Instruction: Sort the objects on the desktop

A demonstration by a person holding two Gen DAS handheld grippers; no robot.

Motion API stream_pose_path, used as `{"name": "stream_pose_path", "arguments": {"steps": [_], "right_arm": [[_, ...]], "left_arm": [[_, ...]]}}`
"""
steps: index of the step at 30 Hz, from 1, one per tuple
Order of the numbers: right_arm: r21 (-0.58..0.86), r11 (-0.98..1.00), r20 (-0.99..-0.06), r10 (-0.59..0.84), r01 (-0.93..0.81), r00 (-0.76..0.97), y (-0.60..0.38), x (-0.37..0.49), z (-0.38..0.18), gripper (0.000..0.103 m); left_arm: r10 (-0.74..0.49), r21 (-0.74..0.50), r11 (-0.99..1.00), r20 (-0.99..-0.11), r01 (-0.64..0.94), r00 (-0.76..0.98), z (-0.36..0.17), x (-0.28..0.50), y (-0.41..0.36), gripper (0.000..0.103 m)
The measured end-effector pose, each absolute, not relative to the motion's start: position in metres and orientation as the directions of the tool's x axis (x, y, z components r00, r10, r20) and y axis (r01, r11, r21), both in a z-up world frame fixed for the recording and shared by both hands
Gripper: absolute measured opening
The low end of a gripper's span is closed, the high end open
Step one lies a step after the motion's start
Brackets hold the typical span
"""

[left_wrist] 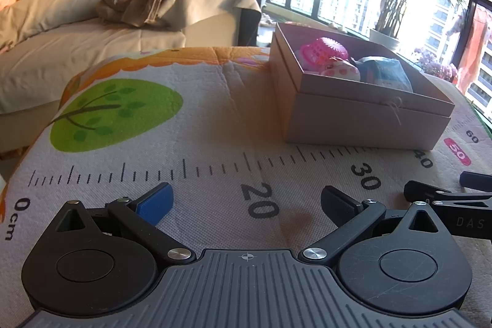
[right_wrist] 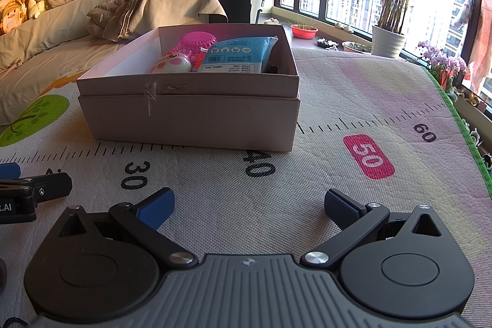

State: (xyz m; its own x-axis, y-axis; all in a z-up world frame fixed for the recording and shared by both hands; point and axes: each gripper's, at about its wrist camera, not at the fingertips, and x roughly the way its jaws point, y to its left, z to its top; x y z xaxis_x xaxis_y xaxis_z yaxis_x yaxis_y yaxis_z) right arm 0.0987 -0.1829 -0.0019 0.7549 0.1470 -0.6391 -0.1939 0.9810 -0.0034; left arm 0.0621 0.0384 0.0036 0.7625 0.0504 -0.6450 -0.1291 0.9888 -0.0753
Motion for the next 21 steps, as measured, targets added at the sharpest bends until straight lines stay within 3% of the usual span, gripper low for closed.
{"name": "stream_pose_path", "arguments": {"steps": [21], "right_arm": [[-0.003,0.981,-0.639,0.147,-0.194,0.755,-0.1826,0.0984,-0.0016,0.103]], "left_arm": [[0.092,-0.002,0.992,-0.663,-0.125,0.743,0.0013,0.0664,0.031,0.103]]}}
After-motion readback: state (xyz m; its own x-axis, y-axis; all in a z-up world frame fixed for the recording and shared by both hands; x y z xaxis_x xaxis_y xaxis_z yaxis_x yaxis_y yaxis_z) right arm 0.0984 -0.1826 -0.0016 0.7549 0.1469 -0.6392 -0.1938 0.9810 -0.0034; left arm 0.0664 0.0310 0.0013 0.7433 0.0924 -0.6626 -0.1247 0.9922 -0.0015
